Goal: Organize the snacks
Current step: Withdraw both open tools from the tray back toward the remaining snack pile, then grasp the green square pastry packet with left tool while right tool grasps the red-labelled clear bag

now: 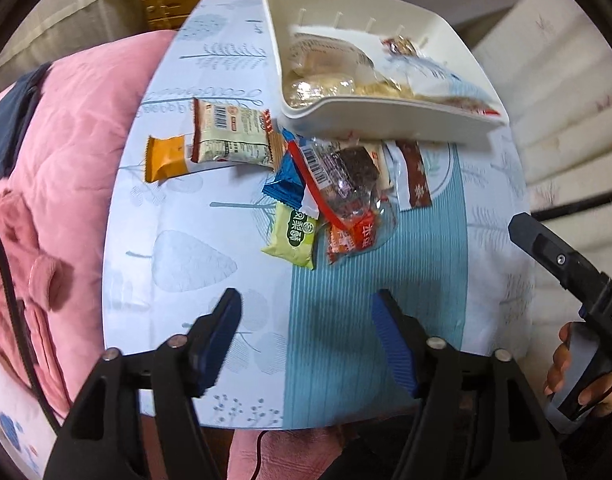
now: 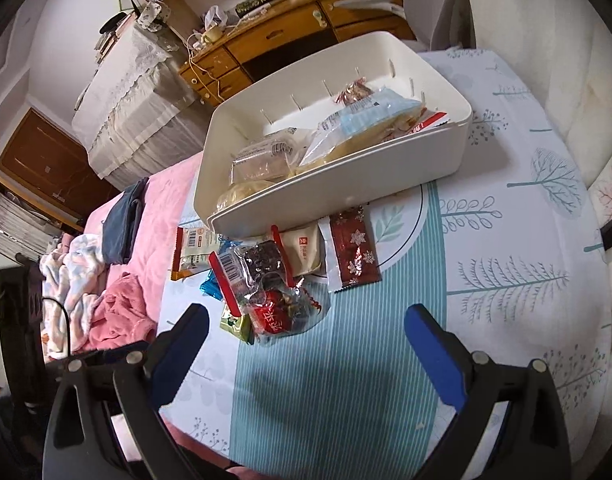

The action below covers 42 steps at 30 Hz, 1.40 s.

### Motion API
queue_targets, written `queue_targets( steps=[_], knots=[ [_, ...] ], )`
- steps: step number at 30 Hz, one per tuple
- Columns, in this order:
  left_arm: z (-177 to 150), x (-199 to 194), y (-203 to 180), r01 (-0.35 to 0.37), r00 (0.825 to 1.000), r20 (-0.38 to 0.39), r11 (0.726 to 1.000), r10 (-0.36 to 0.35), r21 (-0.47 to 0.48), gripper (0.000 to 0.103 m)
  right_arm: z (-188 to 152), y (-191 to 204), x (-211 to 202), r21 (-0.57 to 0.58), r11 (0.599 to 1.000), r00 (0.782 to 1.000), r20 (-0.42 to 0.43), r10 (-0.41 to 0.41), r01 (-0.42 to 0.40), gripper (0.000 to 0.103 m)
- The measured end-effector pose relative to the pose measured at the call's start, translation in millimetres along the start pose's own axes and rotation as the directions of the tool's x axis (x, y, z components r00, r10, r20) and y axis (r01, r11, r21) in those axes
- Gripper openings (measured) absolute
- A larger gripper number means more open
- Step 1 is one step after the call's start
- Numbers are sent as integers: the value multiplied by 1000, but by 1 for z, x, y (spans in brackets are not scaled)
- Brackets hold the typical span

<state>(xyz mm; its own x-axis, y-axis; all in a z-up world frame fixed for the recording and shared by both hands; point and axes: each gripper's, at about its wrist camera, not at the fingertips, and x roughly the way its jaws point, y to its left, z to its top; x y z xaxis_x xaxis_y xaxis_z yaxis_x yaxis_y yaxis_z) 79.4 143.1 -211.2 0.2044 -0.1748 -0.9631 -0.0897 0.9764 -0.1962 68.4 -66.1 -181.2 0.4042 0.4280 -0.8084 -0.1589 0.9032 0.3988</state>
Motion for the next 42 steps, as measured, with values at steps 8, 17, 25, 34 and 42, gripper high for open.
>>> queue_targets(
  steps=[8,17,25,34,42],
  knots=[
    [13,12,11,67,997,-44,988,-61,143,79,-30,31,9,-74,995,995,76,-62,68,99],
    [27,37,19,131,985,-136,968,-103,212,85,-53,56,29,-58,987,983,119,-141,148,99],
    [41,71,35,186,962,-228,972,-150,144,85,-66,73,46,-120,970,972,129,-198,213,99],
    [57,107,33,148,956,-269,985,-119,89,84,-65,72,71,-148,958,968,95,-234,246,92],
    [64,128,15,70,966,-258,986,-30,148,70,-67,73,92,-211,935,955,147,-257,284,86]
  ],
)
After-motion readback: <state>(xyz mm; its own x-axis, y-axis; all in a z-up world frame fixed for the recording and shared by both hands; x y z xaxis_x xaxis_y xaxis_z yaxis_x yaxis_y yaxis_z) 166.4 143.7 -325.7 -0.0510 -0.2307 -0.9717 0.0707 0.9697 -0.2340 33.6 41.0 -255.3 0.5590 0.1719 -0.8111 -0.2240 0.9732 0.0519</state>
